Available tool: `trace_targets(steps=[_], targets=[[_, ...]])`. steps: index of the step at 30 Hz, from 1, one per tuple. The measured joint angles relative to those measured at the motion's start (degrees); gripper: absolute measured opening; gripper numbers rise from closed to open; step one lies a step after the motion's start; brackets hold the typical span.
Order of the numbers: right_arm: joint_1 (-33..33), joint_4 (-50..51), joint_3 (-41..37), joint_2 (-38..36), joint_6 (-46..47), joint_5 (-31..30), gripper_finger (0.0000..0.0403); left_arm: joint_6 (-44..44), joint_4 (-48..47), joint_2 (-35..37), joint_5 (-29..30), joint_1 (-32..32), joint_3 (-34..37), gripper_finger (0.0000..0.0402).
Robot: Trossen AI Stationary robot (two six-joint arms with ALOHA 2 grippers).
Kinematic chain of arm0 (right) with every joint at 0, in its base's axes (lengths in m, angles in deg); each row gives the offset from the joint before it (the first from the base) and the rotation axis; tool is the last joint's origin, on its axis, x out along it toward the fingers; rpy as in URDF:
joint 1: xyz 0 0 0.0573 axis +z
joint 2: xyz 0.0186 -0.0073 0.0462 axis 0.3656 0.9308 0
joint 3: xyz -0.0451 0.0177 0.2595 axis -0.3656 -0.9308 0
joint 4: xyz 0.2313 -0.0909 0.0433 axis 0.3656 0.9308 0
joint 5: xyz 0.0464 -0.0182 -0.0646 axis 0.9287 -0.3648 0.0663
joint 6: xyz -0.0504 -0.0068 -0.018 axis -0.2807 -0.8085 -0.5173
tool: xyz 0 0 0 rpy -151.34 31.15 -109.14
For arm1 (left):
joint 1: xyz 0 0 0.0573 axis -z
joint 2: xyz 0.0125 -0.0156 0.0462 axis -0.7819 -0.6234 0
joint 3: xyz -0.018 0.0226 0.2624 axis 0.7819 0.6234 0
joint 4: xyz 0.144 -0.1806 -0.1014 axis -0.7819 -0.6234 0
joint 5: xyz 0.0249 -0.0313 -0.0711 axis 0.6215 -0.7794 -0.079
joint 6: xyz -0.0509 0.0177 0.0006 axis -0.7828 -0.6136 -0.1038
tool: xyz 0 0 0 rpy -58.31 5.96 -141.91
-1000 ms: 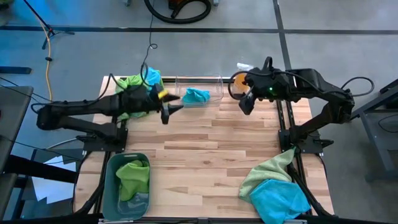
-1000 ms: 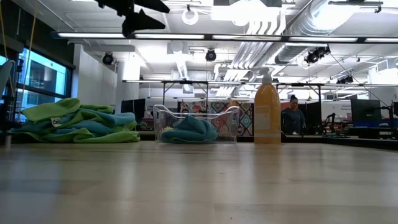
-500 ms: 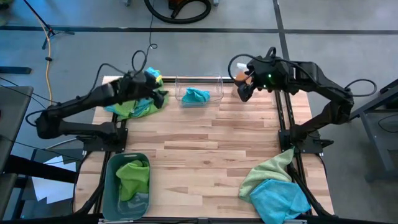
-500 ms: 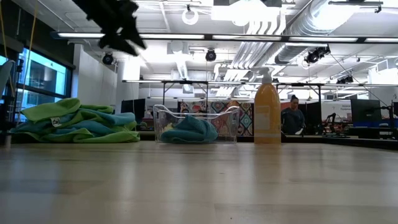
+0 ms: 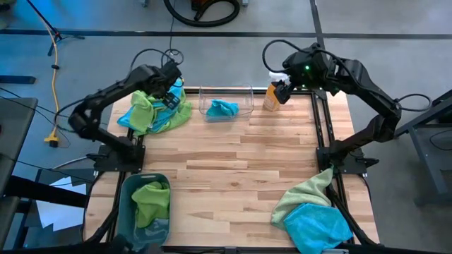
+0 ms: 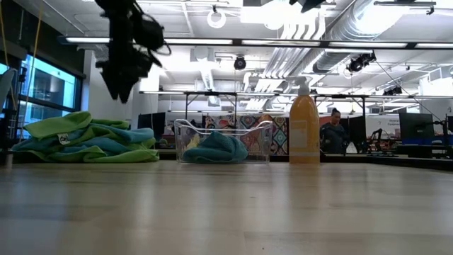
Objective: Sort microfiber towel by color & place in baskets
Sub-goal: Put the green microfiber towel into the blue bin
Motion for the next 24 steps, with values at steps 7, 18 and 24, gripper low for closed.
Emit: trace_targets(steps=[7,18,24], targets=[[-1.08,0.03,0.0,0.0,-3.1,2.62,0.0291,1.4,0.51,-8.83,-0.08,-3.43,-0.12,0.0224],[-1.06,0.03,0.0,0.0,-4.35,2.6,0.0291,4.34,3.99,-12.45,-0.08,-6.32,-0.13,0.0199],[-1.06,0.03,0.0,0.0,-4.35,2.57,0.0291,6.1,3.86,-12.22,-0.09,-7.24,-0.13,0.0046]])
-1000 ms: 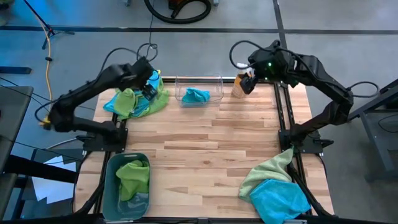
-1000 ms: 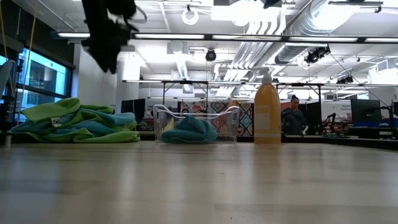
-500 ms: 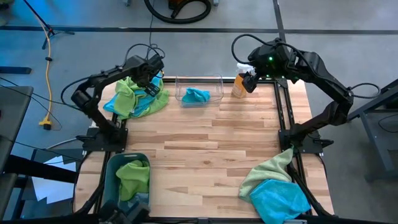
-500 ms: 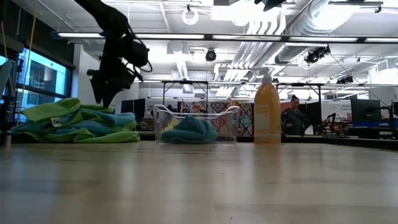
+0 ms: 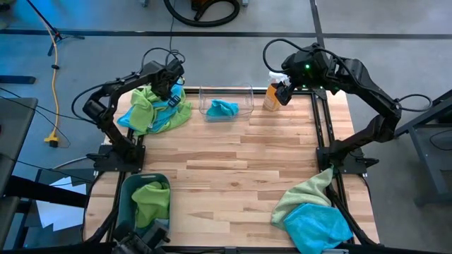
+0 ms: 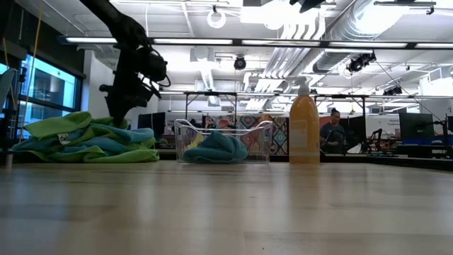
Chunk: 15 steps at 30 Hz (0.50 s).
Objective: Sort microfiber towel by color & place in baskets
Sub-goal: Put the green microfiber towel into the blue bin
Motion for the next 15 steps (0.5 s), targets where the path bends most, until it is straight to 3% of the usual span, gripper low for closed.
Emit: trace_targets(steps=[2,8,15], targets=[[0.0,0.02,0.0,0.0,0.0,0.0,0.0291,1.46,-0.06,0.19,0.02,0.02,0.0,0.0014],[0.0,0.02,0.0,0.0,0.0,0.0,0.0291,1.86,-0.27,6.96,0.3,0.74,-0.6,0.0003],[0.0,-1.75,0.0,0.0,0.0,-0.02,0.0291,1.83,-0.04,19.8,0.56,1.42,-8.68,0.0001]])
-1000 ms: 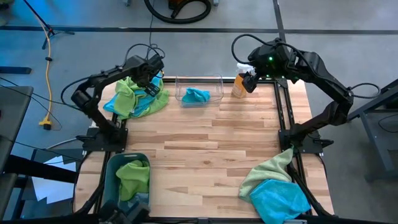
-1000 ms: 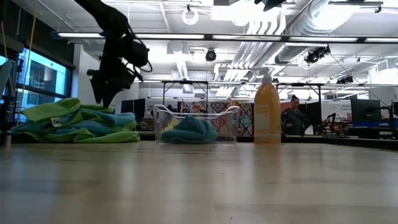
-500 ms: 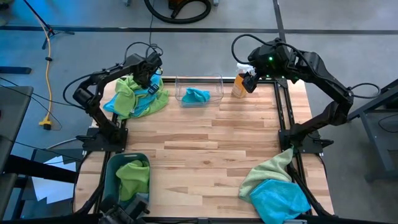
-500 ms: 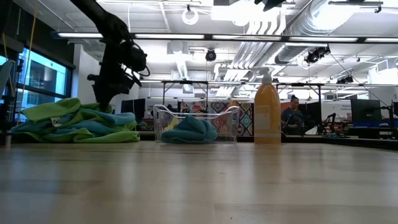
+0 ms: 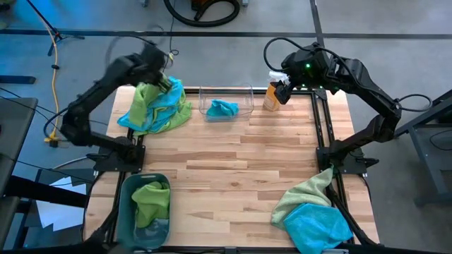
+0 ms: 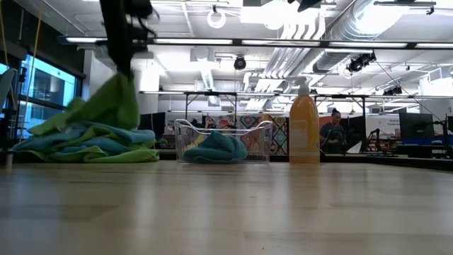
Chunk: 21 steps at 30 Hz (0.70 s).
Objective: Sort microfiber towel by color & place in baskets
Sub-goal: Put the green microfiber towel into the blue bin
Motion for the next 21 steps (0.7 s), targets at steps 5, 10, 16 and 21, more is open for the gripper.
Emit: trace_targets(steps=[5,10,16,21], targets=[[0.0,-0.89,0.0,0.0,0.5,0.0,0.0291,-0.42,0.11,6.23,0.12,0.6,-8.52,0.0001],[0.0,-0.92,0.0,0.0,2.13,0.0,0.0291,-0.14,0.29,9.31,0.12,2.88,-18.38,0.0],[0.0,-0.99,0.0,0.0,4.33,-0.03,0.0291,0.44,0.12,10.51,-0.62,8.23,-28.16,0.0],[0.0,-1.0,0.0,0.0,6.73,-0.11,0.0291,0.0,0.15,10.65,-5.69,13.94,-33.28,0.0]])
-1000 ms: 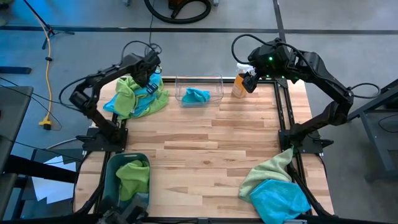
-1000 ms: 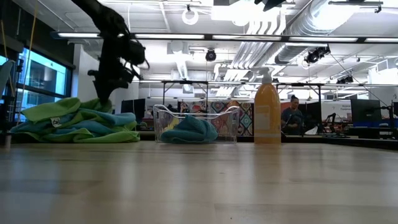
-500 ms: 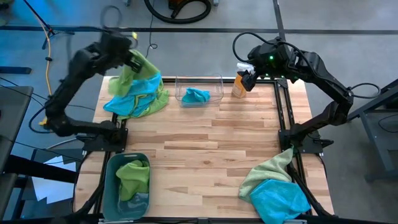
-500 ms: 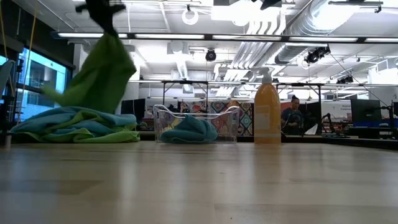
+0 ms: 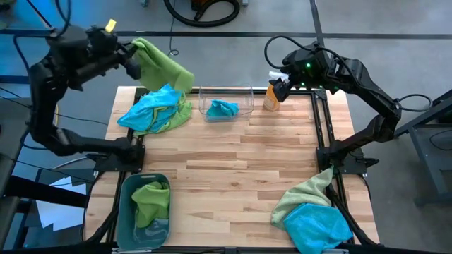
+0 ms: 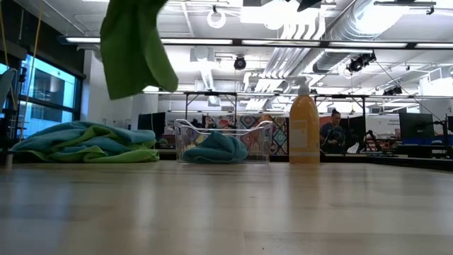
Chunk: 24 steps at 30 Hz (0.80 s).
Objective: Sort microfiber towel by color & place in baskets
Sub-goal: Put the green microfiber towel into the blue bin
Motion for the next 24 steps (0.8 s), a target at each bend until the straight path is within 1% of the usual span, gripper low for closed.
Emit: trace_targets(steps=[4,7,11,15,19,21,24], targets=[[0.03,0.0,0.0,0.0,1.57,-0.02,0.0291,-3.84,2.31,-0.03,-7.1,6.05,-0.88,0.0],[0.07,0.0,0.0,0.0,1.68,0.0,0.0291,-6.75,4.51,-0.22,-10.28,11.33,-0.85,0.0],[0.07,0.01,0.0,0.0,-0.12,1.74,0.0291,-10.11,7.06,-0.76,-11.53,19.5,-0.85,0.0],[0.07,0.04,0.0,0.0,-3.41,3.9,0.0291,-14.26,7.06,-1.49,-12.85,28.66,-0.85,0.0],[0.07,0.04,0.0,0.0,-6.25,6.22,0.0291,-18.96,6.64,-2.21,-16.35,37.9,-0.83,0.0],[0.07,0.07,0.0,0.0,-7.1,8.54,0.0291,-23.06,6.59,-2.47,-18.37,42.35,-0.83,0.0],[0.07,0.09,0.0,0.0,-7.31,11.56,0.0291,-32.66,6.48,-2.96,-19.19,48.81,-0.83,0.0]])
